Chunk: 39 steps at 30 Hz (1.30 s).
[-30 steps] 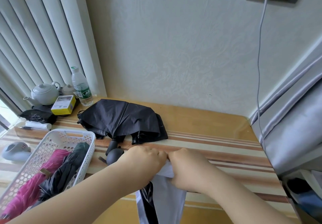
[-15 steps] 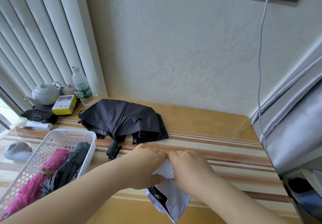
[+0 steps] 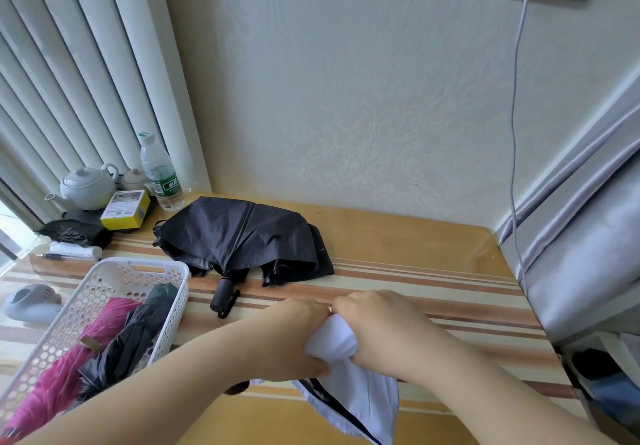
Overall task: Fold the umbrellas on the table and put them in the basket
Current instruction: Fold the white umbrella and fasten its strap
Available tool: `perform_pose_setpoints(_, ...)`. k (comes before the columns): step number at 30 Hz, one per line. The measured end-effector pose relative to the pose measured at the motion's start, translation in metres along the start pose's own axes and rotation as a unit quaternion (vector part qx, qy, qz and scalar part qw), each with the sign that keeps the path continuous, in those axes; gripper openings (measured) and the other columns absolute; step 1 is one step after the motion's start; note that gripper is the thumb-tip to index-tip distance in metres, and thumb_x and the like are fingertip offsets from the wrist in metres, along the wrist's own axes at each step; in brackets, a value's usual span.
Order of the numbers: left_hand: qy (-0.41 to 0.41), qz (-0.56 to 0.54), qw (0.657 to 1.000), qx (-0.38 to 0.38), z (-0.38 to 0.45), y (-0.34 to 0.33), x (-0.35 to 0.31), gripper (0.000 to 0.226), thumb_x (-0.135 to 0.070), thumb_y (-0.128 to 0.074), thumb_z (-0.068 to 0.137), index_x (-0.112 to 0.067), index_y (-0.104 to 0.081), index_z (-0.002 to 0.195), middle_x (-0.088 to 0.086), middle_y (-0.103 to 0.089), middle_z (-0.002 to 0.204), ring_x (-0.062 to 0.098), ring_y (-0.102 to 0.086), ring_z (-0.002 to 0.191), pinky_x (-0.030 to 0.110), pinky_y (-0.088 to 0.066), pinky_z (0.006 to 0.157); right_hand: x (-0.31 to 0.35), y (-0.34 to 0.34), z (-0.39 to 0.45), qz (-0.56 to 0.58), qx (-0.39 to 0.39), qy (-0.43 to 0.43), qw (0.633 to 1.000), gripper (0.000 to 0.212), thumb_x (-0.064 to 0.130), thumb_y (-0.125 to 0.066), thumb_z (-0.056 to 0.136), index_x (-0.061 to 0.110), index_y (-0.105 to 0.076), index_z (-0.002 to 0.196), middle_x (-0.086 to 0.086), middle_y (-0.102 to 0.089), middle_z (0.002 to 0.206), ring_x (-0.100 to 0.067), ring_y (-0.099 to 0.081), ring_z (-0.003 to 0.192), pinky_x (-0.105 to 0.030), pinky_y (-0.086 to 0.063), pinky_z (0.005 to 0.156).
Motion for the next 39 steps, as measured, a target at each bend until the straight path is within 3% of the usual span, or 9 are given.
perform_pose_setpoints(5,-0.024,-0.093,0.995,-0.038,0.0,-0.003,0.016,0.049,-0.037,-0.059,0.072,-0.031,-0.051,0.12,-0.011,-0.061,0.106,0.013,-0.059,0.097,0.036,-0.051,0.082,-0.025,0.002,-0.005,0.282,0.047,-0.073,0.955,0.06,0.039,-0.081,0.069,0.049,-0.043,0.114,0.023,-0.052,0.104,-0.001,-0.051,0.092,-0.023,-0.045,0.075)
perform_pose_setpoints(8,-0.014,-0.113,0.991,-0.071,-0.005,0.004,0.023,0.047,-0.04,-0.063,0.074,-0.026,-0.05,0.118,-0.011,-0.061,0.1,0.01,-0.059,0.09,0.033,-0.051,0.077,-0.037,-0.001,-0.007,0.431,0.07,-0.07,0.897,0.048,0.04,-0.083,0.069,0.049,-0.054,0.106,0.021,-0.06,0.102,0.001,-0.058,0.096,-0.027,-0.05,0.088)
perform_pose_setpoints(12,-0.004,-0.184,0.976,-0.114,-0.011,0.018,0.025,0.038,-0.051,-0.066,0.068,-0.021,-0.048,0.085,-0.01,-0.055,0.079,0.008,-0.051,0.07,0.026,-0.042,0.065,-0.039,-0.009,-0.008,0.402,0.07,-0.085,0.909,0.022,0.034,-0.078,0.079,0.045,-0.062,0.092,0.021,-0.069,0.093,0.011,-0.062,0.085,-0.012,-0.051,0.078)
perform_pose_setpoints(16,0.027,-0.354,0.929,-0.106,-0.013,0.016,0.031,0.054,-0.053,-0.069,0.064,-0.018,-0.059,0.103,0.003,-0.065,0.1,0.02,-0.062,0.091,0.039,-0.05,0.083,-0.041,-0.003,-0.01,0.432,0.05,-0.094,0.896,0.033,0.029,-0.076,0.082,0.043,-0.057,0.104,0.021,-0.069,0.101,0.008,-0.063,0.093,-0.017,-0.051,0.086)
perform_pose_setpoints(19,0.046,-0.41,0.901,-0.132,-0.015,0.017,0.031,0.05,-0.045,-0.073,0.064,-0.016,-0.06,0.102,0.006,-0.065,0.098,0.021,-0.063,0.088,0.033,-0.049,0.077,-0.041,-0.003,-0.01,0.401,0.035,-0.118,0.908,0.045,0.04,-0.077,0.077,0.043,-0.051,0.112,0.022,-0.063,0.109,0.005,-0.06,0.099,-0.017,-0.049,0.087)
perform_pose_setpoints(22,0.076,-0.431,0.886,-0.156,-0.014,0.015,0.031,0.04,-0.039,-0.071,0.066,-0.017,-0.06,0.098,0.006,-0.066,0.093,0.021,-0.064,0.084,0.03,-0.049,0.072,-0.043,-0.007,-0.01,0.347,0.042,-0.149,0.925,0.057,0.056,-0.073,0.064,0.034,-0.055,0.113,0.013,-0.066,0.106,-0.008,-0.065,0.095,-0.036,-0.053,0.088)
perform_pose_setpoints(26,0.102,-0.376,0.903,-0.181,-0.013,0.009,0.033,0.033,-0.031,-0.073,0.079,-0.013,-0.051,0.096,0.0,-0.059,0.083,0.015,-0.056,0.07,0.029,-0.048,0.066,-0.043,0.001,-0.016,0.365,0.018,-0.15,0.919,0.029,0.032,-0.074,0.082,0.037,-0.053,0.101,0.022,-0.06,0.101,0.004,-0.057,0.09,-0.012,-0.046,0.082)
perform_pose_setpoints(31,0.083,-0.27,0.93,-0.237,-0.008,0.007,0.025,0.034,-0.025,-0.067,0.083,-0.01,-0.038,0.09,0.001,-0.047,0.068,0.013,-0.04,0.055,0.021,-0.034,0.051,-0.038,-0.002,-0.018,0.418,0.027,-0.149,0.896,0.05,0.024,-0.069,0.087,0.036,-0.047,0.131,0.023,-0.056,0.122,0.002,-0.053,0.111,-0.011,-0.041,0.086)
perform_pose_setpoints(39,0.118,-0.351,0.905,-0.212,-0.01,-0.003,0.016,0.025,-0.042,-0.061,0.087,-0.038,-0.047,0.107,-0.015,-0.063,0.095,-0.001,-0.059,0.087,0.018,-0.044,0.071,-0.055,0.003,-0.027,0.486,-0.001,-0.185,0.854,0.032,0.013,-0.073,0.084,0.034,-0.058,0.105,0.013,-0.067,0.113,-0.003,-0.063,0.104,-0.026,-0.049,0.097)
Point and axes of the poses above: each hand's wrist, its own z-axis towards the middle knuckle, its own y-axis out of the back of the hand, x = y × z, the point moved 3 cm from there along z, towards the middle knuckle
